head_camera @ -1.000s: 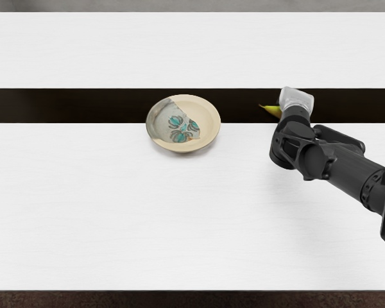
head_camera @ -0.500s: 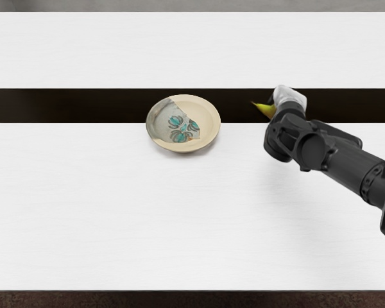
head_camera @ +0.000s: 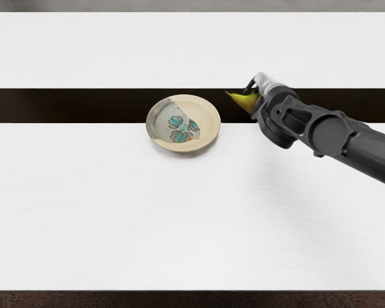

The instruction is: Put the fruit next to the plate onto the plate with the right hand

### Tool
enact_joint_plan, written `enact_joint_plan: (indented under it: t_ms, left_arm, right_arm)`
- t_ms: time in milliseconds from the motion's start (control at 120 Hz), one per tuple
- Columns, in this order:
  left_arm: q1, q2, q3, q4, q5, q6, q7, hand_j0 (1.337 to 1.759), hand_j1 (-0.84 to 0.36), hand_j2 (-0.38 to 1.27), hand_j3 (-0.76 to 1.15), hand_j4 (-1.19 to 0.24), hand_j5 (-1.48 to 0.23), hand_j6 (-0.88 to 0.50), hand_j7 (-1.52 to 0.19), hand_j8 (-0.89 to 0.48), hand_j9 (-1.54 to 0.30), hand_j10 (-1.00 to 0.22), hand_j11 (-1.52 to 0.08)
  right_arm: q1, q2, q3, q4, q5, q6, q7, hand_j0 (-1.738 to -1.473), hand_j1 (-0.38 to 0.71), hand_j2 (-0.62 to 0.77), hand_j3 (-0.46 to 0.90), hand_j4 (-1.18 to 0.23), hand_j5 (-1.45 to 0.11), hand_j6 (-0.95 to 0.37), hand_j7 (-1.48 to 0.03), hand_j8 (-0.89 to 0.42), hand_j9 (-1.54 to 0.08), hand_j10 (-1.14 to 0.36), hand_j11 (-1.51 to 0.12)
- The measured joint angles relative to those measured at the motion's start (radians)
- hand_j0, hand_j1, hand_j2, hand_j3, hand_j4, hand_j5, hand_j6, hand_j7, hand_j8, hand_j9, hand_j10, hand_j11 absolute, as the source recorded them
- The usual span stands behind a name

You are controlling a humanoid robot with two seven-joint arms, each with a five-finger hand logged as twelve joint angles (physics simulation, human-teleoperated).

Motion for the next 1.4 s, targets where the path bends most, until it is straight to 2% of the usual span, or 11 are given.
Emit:
enact_joint_plan:
  t_ms: [400, 550, 883, 1400]
  left_arm:
    - [0.000, 0.000, 0.000, 0.000, 0.000, 0.000, 0.000, 1.658, 0.34, 0.00, 0.00, 0.00, 0.00, 0.00, 0.00, 0.00, 0.00, 0.00, 0.00]
    - [0.000, 0.000, 0.000, 0.000, 0.000, 0.000, 0.000, 1.658, 0.34, 0.00, 0.00, 0.00, 0.00, 0.00, 0.00, 0.00, 0.00, 0.00, 0.00]
    - [0.000, 0.000, 0.000, 0.000, 0.000, 0.000, 0.000, 1.658, 0.34, 0.00, 0.00, 0.00, 0.00, 0.00, 0.00, 0.00, 0.00, 0.00, 0.00]
    - [0.000, 0.000, 0.000, 0.000, 0.000, 0.000, 0.000, 1.658, 0.34, 0.00, 0.00, 0.00, 0.00, 0.00, 0.00, 0.00, 0.00, 0.00, 0.00]
  right_arm:
    - [0.024, 0.017, 0.053, 0.125, 0.054, 0.002, 0.000, -1.657, 0.27, 0.15, 0.00, -0.48, -0.85, -0.44, -0.82, -0.42, -0.84, -0.63, -0.84]
    - [0.030, 0.050, 0.069, 0.135, 0.057, 0.000, 0.001, -1.658, 0.25, 0.14, 0.00, -0.50, -0.86, -0.45, -0.83, -0.42, -0.84, -0.64, -0.84]
    - [0.031, 0.102, 0.091, 0.139, 0.057, -0.002, 0.001, -1.658, 0.30, 0.34, 0.00, -0.60, -0.85, -0.49, -0.83, -0.44, -0.84, -0.65, -0.85]
    - [0.034, 0.125, 0.125, 0.176, 0.053, -0.007, 0.002, -1.658, 0.29, 0.33, 0.00, -0.64, -0.85, -0.49, -0.84, -0.45, -0.86, -0.64, -0.86]
